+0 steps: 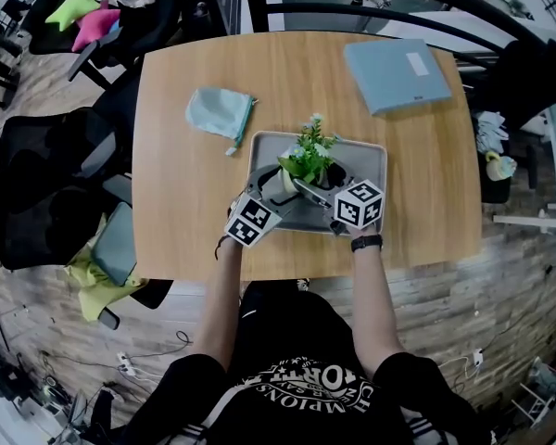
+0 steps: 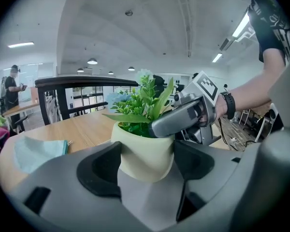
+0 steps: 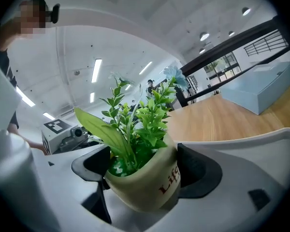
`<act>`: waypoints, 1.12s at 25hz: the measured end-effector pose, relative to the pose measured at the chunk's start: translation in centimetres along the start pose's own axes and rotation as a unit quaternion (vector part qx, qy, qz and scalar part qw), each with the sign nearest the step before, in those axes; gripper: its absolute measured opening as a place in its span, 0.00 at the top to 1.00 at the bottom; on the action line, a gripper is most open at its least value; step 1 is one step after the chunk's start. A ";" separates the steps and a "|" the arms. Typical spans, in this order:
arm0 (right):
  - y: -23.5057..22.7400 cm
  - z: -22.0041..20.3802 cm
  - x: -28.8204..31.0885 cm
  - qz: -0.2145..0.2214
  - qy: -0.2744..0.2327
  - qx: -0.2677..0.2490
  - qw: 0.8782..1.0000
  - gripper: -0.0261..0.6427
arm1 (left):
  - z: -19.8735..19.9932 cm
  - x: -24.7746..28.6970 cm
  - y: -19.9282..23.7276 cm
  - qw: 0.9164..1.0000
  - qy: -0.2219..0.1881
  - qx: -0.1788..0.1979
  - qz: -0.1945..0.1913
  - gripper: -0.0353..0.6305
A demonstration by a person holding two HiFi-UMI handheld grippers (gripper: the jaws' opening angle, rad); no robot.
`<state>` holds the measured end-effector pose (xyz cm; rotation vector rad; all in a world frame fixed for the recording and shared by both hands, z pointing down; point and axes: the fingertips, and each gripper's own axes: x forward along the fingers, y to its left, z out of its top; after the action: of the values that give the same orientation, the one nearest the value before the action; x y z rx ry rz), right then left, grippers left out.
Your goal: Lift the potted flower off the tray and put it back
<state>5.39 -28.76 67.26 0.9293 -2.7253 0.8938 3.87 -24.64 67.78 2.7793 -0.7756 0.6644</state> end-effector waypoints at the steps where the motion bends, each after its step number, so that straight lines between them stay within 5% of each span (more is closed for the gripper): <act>1: 0.5 0.1 -0.3 -0.001 0.000 0.002 1.000 0.31 | 0.3 -0.4 -0.4 1.000 -0.003 0.000 0.001 0.41; 6: 2.5 0.5 -3.2 -0.016 -0.005 0.022 1.000 0.31 | 1.9 -1.9 -3.3 1.000 -0.020 0.001 -0.001 0.41; 28: 12.1 4.9 -13.4 -0.022 -0.024 -0.040 0.999 0.31 | 9.7 -8.7 -12.9 0.995 -0.092 0.012 0.046 0.41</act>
<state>9.30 -16.95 53.28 1.0041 -2.7469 0.7569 7.61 -12.61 54.50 2.8715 -0.9424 0.4381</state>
